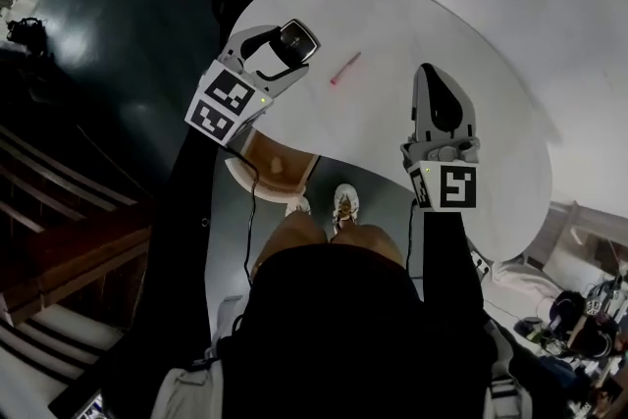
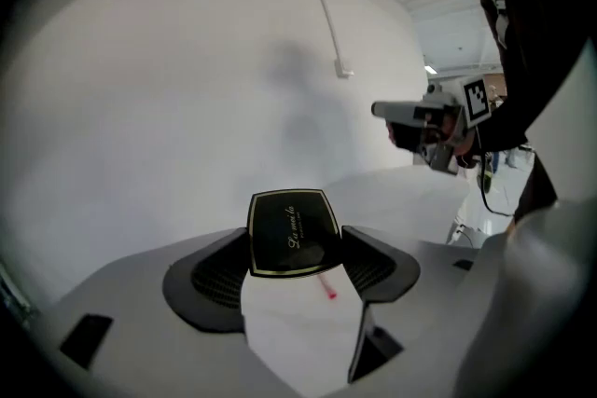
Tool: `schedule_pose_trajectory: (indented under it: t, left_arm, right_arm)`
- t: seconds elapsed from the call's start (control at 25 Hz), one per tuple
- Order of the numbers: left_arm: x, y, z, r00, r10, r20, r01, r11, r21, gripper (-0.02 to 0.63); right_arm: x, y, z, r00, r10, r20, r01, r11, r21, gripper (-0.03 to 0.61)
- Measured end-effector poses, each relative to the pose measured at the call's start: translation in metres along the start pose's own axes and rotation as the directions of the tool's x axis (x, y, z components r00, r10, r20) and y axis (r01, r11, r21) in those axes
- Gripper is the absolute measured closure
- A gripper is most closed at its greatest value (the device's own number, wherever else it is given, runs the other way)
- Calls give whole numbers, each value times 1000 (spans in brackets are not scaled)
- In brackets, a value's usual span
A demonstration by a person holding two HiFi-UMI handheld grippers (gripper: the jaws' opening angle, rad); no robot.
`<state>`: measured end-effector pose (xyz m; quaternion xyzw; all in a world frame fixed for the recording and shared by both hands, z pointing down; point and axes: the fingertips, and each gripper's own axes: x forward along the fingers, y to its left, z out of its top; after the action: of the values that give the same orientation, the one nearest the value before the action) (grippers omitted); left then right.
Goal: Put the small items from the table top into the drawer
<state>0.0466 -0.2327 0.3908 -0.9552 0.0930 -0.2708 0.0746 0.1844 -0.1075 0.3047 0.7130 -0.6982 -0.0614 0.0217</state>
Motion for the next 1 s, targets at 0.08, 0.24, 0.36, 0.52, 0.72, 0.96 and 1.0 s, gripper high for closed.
schedule_pose_trajectory:
  t: [0.08,0.24,0.36,0.52,0.72,0.96,1.0]
  left_arm:
    - [-27,-6,31,991,92,94,-89,995,-43,284]
    - [-65,-23,72,938,264,225,-238,962,-135,284]
    - [-88,-34,89,878,382,289,-337,921,-193,284]
    - [-103,-48,102,800,493,343,-444,870,-216,284]
    - [-110,-61,99,789,514,337,-463,858,-224,284]
    - [-122,-65,75,791,543,283,-489,838,-241,284]
    - [-125,-65,67,792,549,268,-495,833,-247,284]
  right_arm:
    - [4,4,10,999,21,31,-21,1000,4,551]
    - [10,9,26,995,59,79,-60,998,13,551]
    - [14,14,35,988,102,112,-104,995,12,551]
    - [16,19,41,980,141,142,-144,990,11,551]
    - [16,28,42,975,168,147,-172,985,17,552]
    - [18,50,37,966,221,134,-227,974,26,551]
    - [19,55,35,964,233,129,-239,971,28,552]
